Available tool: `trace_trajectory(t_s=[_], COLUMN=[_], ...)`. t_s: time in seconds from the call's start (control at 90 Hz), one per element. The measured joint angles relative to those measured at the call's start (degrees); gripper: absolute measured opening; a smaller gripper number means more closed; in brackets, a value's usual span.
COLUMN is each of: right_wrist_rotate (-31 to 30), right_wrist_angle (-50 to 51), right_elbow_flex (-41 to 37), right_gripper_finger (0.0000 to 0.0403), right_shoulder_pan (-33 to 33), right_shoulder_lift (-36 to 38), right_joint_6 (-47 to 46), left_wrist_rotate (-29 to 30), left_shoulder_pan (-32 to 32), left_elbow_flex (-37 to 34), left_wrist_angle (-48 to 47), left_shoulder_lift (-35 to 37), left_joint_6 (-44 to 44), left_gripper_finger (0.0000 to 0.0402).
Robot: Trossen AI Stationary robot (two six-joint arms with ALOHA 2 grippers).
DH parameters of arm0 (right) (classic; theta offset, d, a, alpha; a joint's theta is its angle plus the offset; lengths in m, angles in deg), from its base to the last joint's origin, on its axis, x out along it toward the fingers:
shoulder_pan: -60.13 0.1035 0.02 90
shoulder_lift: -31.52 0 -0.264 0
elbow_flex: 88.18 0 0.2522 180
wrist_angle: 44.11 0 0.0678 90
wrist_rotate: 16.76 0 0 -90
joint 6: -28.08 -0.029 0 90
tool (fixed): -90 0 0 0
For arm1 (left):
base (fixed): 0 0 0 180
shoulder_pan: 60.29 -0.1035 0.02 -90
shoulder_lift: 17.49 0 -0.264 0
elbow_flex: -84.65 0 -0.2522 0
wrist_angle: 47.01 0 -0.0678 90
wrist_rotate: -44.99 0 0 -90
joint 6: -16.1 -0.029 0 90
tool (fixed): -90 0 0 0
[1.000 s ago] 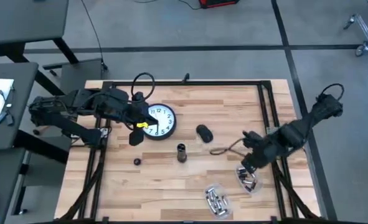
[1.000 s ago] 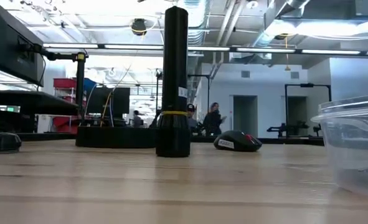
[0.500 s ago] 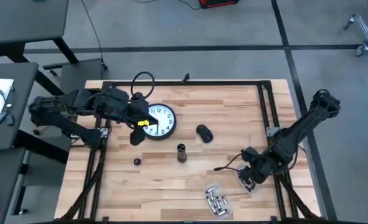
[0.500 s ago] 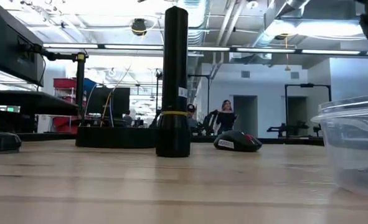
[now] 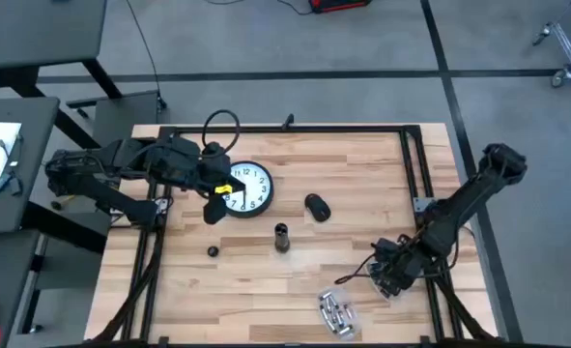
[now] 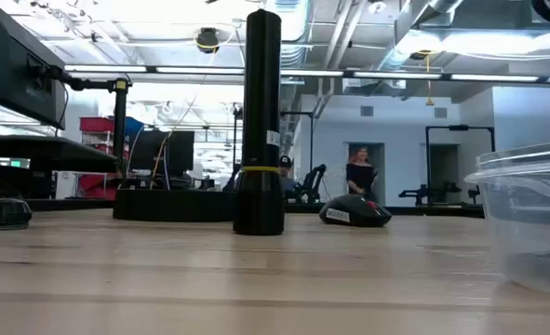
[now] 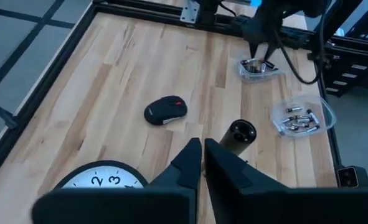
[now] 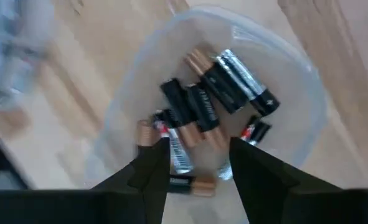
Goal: Insert battery
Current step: Insert the brown battery into the black flashlight battery compartment
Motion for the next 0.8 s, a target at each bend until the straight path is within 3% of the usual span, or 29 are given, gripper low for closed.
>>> trace_trajectory(t_s=[0.433,0.556,0.689,0.8], right_wrist_rotate=[-0.1,-0.1,0.3,2.1], right_wrist_angle=[-3.7,-3.8,-3.6,-2.2], right_elbow_flex=[0.5,0.5,0.2,0.0], right_gripper_finger=[0.0106,0.0088,0.0025,0.0022], right_shoulder_pan=[-0.6,-0.6,-0.6,-0.6], right_shoulder_lift=[-13.2,-13.7,-11.7,-8.0], right_joint_6=[3.6,4.1,4.1,3.4], left_wrist_rotate=[0.2,0.2,0.2,0.2], left_shoulder_pan=[0.0,0.0,0.0,0.0], left_elbow_flex=[0.0,0.0,0.0,0.0], left_wrist_angle=[0.0,0.0,0.0,0.1], left_shoulder_lift=[0.0,0.0,0.0,0.0], left_joint_6=[0.0,0.0,0.1,0.2], left_gripper_finger=[0.0000,0.0000,0.0000,0.0000])
